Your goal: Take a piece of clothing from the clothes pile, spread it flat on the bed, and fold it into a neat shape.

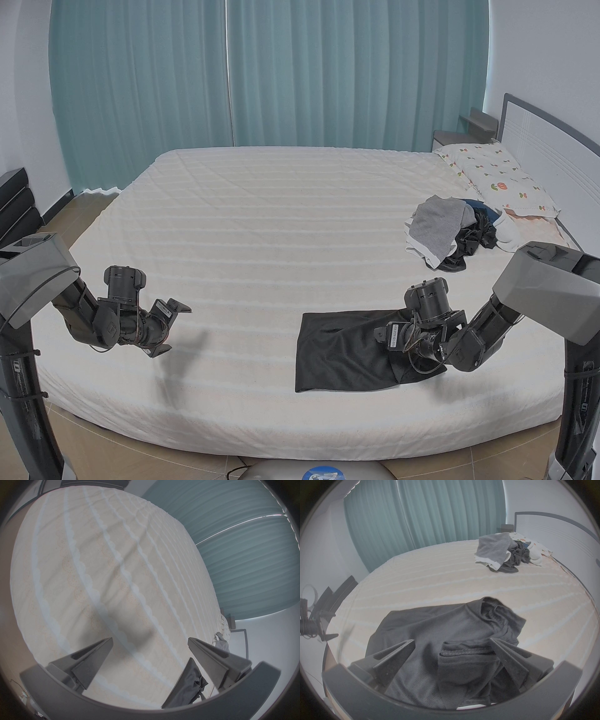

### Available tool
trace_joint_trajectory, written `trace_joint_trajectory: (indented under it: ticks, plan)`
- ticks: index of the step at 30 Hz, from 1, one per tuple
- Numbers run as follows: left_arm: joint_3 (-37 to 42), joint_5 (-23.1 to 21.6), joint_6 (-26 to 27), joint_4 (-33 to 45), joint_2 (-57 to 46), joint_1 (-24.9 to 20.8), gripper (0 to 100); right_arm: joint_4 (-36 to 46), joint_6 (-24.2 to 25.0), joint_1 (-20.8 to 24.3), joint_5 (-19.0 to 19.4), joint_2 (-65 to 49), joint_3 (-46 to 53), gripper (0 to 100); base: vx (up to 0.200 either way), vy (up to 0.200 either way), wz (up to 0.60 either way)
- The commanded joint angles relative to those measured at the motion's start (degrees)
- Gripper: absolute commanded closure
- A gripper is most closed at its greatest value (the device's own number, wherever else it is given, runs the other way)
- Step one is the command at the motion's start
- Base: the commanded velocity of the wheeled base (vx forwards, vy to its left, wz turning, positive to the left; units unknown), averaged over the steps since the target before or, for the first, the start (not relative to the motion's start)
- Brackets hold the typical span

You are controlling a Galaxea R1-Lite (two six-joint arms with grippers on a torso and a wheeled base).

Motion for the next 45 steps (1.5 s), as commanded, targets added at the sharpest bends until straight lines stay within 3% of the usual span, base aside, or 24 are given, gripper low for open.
trace_joint_trajectory:
  ticks: [1, 4, 5, 16, 25, 33, 40, 41, 45]
  plan:
    - [0.0, 0.0, 0.0, -0.1, 0.1, 0.0, 0, -0.1, -0.6, 0.4, -0.2, 2.1, -0.3, 0, 0.000, 0.000, 0.00]
    - [0.0, 0.0, 0.0, 0.0, 0.1, 0.0, 0, -0.5, -0.8, 0.2, -0.2, 1.7, 0.2, 0, 0.000, 0.000, 0.00]
    - [0.0, 0.0, 0.0, 0.0, 0.1, 0.0, 0, -0.4, -0.8, 0.2, -0.2, 1.3, 0.5, 100, 0.000, 0.000, 0.00]
    - [0.0, 0.0, 0.1, 0.0, 0.1, -0.1, 0, -0.6, -1.0, -3.7, -0.2, -7.4, 10.4, 100, 0.000, 0.000, 0.00]
    - [0.0, 0.0, 0.1, 0.0, 0.1, -0.1, 0, -0.7, -0.3, -8.9, 6.9, -13.8, 20.9, 100, 0.000, 0.000, 0.00]
    - [0.0, 0.0, 0.0, 0.0, 0.2, -0.1, 0, -2.5, -0.2, -12.4, 12.2, -12.0, 25.2, 100, 0.000, 0.000, 0.00]
    - [0.0, 0.0, 0.1, 0.0, 0.1, -0.1, 0, -6.5, -0.7, -13.2, 12.9, -8.1, 27.1, 100, 0.000, 0.000, 0.00]
    - [0.0, 0.0, 0.1, 0.0, 0.1, -0.1, 0, -6.9, -0.7, -13.2, 12.9, -7.9, 27.5, 0, 0.000, 0.000, 0.00]
    - [0.0, 0.0, 0.1, -0.1, 0.1, -0.1, 0, -9.0, -1.0, -14.5, 12.9, -8.7, 28.9, 0, 0.000, 0.000, 0.00]
